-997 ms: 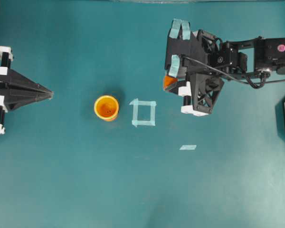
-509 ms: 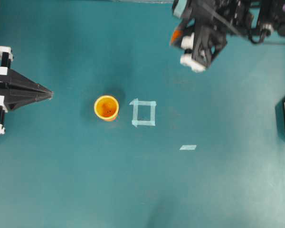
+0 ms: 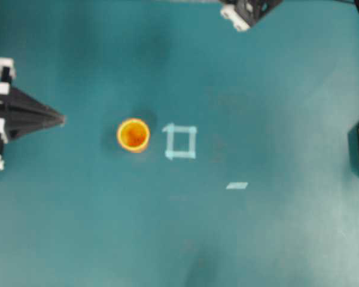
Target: Move the block backward with right arm.
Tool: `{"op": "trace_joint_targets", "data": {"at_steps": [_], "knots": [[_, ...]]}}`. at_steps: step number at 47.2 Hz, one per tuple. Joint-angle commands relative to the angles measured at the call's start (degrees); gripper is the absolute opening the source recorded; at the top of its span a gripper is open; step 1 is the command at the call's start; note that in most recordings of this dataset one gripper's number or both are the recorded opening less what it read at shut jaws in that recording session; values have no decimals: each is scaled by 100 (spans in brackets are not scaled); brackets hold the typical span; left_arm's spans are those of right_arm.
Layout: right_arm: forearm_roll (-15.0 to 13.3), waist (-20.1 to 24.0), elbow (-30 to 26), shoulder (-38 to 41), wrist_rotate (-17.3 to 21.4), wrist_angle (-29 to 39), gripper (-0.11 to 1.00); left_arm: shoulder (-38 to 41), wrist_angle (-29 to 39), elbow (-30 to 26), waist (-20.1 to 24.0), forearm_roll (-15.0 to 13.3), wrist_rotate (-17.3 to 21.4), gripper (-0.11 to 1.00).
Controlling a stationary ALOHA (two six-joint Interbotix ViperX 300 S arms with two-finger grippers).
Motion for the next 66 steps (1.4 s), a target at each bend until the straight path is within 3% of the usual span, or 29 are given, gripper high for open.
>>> {"op": "trace_joint_targets", "data": {"at_steps": [1, 12, 66], "knots": [[-9, -149, -272, -18, -9, -26, 40, 18, -26, -167, 0, 9, 0, 0], [-9, -457, -246, 18, 44, 141, 40, 18, -26, -167, -9, 18, 9, 0], [-9, -466, -255, 44, 35, 281, 40, 18, -18, -167, 0, 9, 9, 0]]}}
